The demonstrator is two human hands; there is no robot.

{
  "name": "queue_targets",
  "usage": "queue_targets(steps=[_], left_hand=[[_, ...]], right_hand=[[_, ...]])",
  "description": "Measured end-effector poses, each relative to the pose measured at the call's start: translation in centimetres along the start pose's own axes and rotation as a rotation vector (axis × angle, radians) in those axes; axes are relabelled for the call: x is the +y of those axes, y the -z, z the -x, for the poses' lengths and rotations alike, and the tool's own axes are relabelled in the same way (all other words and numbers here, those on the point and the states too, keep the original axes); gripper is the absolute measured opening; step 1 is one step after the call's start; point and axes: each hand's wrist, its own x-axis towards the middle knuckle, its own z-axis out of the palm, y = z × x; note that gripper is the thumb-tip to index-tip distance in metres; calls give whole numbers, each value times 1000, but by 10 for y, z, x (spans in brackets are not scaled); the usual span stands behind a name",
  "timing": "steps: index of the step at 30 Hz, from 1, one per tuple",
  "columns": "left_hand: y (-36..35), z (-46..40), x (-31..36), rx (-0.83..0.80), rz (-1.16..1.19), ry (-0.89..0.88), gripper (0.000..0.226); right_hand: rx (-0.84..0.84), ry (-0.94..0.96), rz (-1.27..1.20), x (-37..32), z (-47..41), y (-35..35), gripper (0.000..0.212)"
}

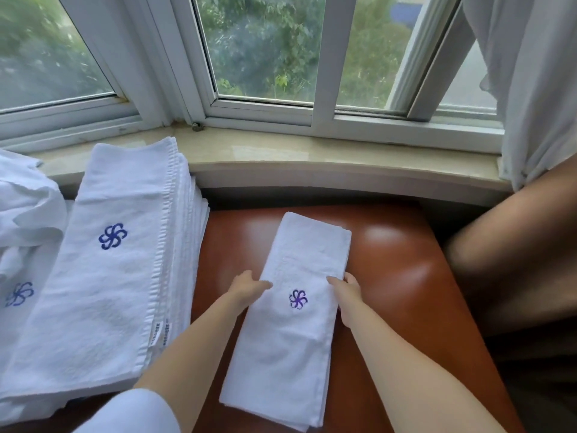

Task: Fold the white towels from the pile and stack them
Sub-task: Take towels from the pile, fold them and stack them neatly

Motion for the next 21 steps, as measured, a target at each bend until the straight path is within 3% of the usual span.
queue_targets(steps=[4, 9, 15, 18, 21], left_hand=[[-13, -21, 24, 45, 108, -24, 56], [-16, -43, 37, 108, 155, 8, 28], [-17, -58, 27, 108, 238, 19, 23], [-17, -53, 22, 94, 183, -47, 31], [-15, -39, 27, 93, -98, -210, 27]], right_hand=[[-99, 62, -31, -15, -15, -2, 44], [-159, 116, 6, -19, -44, -18, 38], [-160, 176, 39, -8, -69, -31, 22], [-207, 245, 131, -4, -63, -29, 23], [-242, 337, 275, -5, -41, -25, 33]])
